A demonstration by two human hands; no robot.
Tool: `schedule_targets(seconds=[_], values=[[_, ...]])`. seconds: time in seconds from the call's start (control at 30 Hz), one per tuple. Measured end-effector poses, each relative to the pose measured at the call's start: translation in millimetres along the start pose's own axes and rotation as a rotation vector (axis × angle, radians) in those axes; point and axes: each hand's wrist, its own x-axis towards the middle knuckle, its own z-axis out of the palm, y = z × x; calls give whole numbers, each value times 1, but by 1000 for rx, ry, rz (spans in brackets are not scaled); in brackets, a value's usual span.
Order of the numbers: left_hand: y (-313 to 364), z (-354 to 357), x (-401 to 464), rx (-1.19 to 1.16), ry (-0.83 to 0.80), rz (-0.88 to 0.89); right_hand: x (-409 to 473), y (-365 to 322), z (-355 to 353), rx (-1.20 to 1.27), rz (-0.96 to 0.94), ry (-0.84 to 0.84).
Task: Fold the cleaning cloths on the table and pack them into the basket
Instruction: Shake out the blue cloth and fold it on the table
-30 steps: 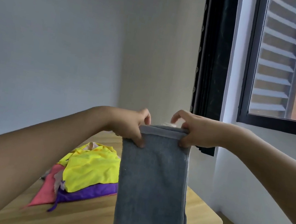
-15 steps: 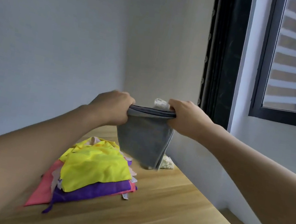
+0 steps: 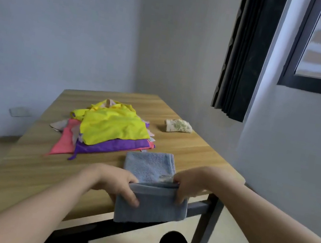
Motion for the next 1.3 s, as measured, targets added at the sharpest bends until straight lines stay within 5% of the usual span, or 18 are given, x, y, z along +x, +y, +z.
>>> schedule_targets(seconds=[0.4, 0.63, 0.77, 1.3], values=[[-20, -71, 81, -461, 645, 98, 103, 32, -69, 209, -43, 380], [-54, -55, 158, -24, 966, 81, 189, 48, -13, 626, 61, 627], [-59, -54, 162, -33, 995, 102, 206, 46, 13, 715, 53, 903], [-64, -51, 178, 175, 992, 4, 227, 54, 13, 677, 29, 920]])
